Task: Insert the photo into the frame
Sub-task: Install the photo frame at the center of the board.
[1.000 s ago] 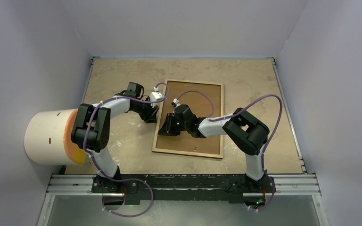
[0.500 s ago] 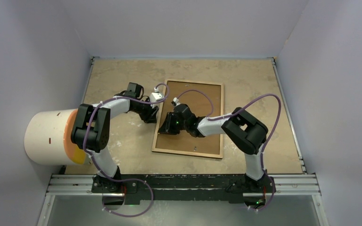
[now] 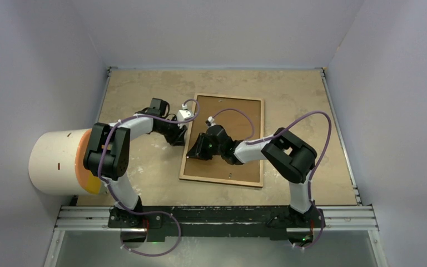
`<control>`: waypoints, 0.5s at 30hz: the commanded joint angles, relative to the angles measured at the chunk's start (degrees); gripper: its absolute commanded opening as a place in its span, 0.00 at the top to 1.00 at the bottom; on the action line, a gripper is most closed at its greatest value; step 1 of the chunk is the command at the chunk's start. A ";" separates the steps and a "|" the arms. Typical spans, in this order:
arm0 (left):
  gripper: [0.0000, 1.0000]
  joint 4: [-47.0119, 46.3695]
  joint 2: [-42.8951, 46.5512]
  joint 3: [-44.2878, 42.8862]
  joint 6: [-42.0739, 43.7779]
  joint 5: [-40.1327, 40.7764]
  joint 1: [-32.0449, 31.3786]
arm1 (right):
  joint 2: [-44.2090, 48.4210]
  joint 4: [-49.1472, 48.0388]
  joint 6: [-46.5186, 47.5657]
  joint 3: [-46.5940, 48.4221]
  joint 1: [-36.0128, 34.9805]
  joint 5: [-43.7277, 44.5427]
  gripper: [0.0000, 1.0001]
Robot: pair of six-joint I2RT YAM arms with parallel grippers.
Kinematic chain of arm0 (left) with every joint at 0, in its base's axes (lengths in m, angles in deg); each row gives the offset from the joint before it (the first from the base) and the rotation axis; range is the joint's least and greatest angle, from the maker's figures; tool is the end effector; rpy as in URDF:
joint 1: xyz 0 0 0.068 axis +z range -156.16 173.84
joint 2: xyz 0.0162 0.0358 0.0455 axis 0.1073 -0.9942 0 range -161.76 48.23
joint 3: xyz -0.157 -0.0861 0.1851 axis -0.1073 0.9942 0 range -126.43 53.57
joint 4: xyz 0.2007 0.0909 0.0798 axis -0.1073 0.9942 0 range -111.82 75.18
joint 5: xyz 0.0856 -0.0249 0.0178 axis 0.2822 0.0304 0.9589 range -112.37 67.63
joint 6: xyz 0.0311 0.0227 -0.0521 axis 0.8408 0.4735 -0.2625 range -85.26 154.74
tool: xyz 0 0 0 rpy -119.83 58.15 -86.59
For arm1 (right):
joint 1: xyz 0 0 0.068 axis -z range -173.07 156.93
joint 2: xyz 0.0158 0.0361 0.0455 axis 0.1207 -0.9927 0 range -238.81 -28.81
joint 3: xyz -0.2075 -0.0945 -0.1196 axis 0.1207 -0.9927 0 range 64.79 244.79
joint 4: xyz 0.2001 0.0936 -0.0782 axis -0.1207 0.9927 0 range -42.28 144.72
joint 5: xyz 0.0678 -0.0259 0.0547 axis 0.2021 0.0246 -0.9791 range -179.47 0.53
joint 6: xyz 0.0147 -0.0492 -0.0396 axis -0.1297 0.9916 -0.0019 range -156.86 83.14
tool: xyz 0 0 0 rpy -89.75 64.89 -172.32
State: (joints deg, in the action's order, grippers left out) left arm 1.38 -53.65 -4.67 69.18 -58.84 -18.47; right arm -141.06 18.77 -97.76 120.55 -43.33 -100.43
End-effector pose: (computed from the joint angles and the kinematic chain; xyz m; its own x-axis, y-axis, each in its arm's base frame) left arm 0.3000 -0.0963 0.1454 -0.5149 0.5778 -0.6332 0.8377 0.4959 -0.2286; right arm 0.2437 0.3082 0.1391 -0.8976 0.2623 -0.3544 -0.1613 0.5527 0.8176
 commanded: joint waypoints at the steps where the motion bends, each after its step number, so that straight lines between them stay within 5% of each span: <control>1: 0.71 2.13 0.55 1.43 1.31 -3.70 -0.78 | 3.33 -0.57 -1.96 -3.88 -0.32 3.90 0.74; 15: 0.72 2.03 0.54 1.26 1.16 -3.19 -0.78 | 0.60 -0.03 -2.15 -1.43 -0.80 0.24 0.73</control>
State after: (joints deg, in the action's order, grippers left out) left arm 1.66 -53.65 -4.47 69.90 -59.84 -18.63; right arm -138.48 17.24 -100.19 116.60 -43.65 -99.65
